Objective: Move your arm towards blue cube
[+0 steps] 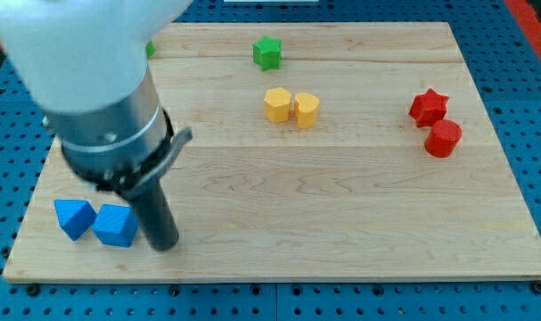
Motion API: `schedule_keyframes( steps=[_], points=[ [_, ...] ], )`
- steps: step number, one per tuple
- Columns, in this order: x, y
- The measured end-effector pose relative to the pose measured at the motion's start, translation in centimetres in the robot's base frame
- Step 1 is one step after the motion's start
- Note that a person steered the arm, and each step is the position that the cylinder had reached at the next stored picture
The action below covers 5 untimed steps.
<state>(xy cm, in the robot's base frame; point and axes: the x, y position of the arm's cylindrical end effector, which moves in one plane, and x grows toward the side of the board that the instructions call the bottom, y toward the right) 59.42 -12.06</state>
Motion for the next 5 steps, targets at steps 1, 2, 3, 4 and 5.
schedule_keyframes(
  steps=[1, 2, 3, 4, 5],
  points=[
    [1.4, 0.0],
    [1.4, 0.0],
    [1.3, 0.7],
    [-0.9, 2.1],
    [-3.5, 2.8]
  ],
)
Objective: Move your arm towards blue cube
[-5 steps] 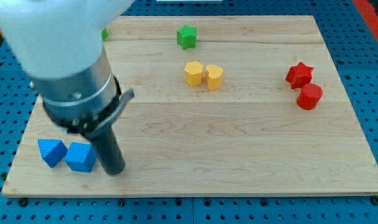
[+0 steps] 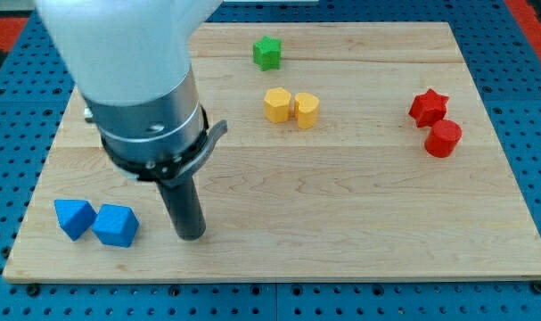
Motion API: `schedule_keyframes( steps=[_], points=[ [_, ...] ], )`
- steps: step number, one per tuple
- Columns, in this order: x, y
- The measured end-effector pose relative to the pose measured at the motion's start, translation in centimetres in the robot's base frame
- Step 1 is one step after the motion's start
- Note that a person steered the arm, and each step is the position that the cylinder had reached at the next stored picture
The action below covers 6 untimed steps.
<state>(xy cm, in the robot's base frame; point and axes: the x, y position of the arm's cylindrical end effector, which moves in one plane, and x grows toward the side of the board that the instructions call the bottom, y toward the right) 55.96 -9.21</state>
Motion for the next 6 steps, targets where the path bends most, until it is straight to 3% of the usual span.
schedule_keyframes(
  steps=[3, 4, 5, 6],
  points=[
    [0.0, 0.0],
    [3.8, 0.0],
    [3.9, 0.0],
    [4.0, -4.7]
  ],
)
